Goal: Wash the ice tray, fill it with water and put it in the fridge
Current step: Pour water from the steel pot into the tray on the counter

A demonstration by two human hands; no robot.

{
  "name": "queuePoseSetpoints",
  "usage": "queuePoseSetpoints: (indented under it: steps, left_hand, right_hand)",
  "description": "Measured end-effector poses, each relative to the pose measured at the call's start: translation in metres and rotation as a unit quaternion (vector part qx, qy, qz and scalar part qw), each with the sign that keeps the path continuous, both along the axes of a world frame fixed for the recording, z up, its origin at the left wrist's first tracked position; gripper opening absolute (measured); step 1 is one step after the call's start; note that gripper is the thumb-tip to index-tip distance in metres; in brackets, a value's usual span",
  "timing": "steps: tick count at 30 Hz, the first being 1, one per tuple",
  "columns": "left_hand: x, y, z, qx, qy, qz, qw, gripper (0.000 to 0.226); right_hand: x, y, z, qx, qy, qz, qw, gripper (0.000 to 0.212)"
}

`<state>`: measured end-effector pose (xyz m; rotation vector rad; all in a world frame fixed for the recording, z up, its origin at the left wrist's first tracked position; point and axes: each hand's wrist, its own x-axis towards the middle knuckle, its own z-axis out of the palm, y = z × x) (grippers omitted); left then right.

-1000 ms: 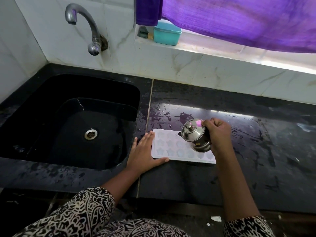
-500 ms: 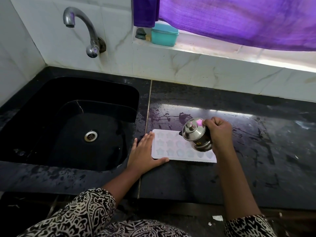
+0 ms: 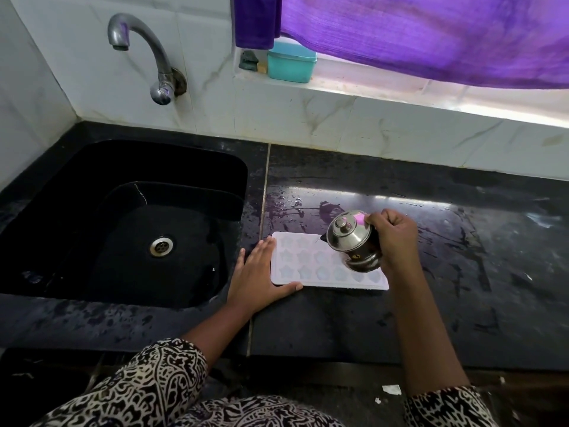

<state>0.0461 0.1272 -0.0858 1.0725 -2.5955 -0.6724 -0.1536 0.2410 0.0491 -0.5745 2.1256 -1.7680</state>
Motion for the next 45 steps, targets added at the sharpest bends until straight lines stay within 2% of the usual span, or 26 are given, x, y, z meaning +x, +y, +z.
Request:
queuePoseSetpoints:
  steps: [5, 8, 22, 30, 45]
  left_hand:
    - [0.0, 0.0, 0.001, 0.003, 0.0, 0.003, 1.0, 0.116]
    - [0.0, 0.001, 0.001, 0.003, -0.002, 0.002, 1.0, 0.115]
    - [0.001, 0.001, 0.003, 0.005, -0.004, 0.003, 1.0, 0.116]
    - [0.001, 0.002, 0.004, 0.007, -0.003, 0.002, 1.0, 0.115]
    - [0.001, 0.002, 0.002, 0.005, 0.002, 0.0, 1.0, 0.116]
  right_hand:
    - [0.0, 0.004, 0.001, -0.083, -0.121, -0.033, 0.989, 0.024]
    - [-0.002, 0.007, 0.001, -0.094, -0.138, -0.039, 0.985, 0.024]
    - [-0.016, 0.015, -0.014, -0.024, -0.014, -0.036, 0.999, 0.038]
    - [-0.018, 0.016, -0.013, -0.02, 0.012, -0.026, 0.999, 0.038]
    - [-0.02, 0.019, -0.013, -0.014, 0.005, -0.019, 1.0, 0.026]
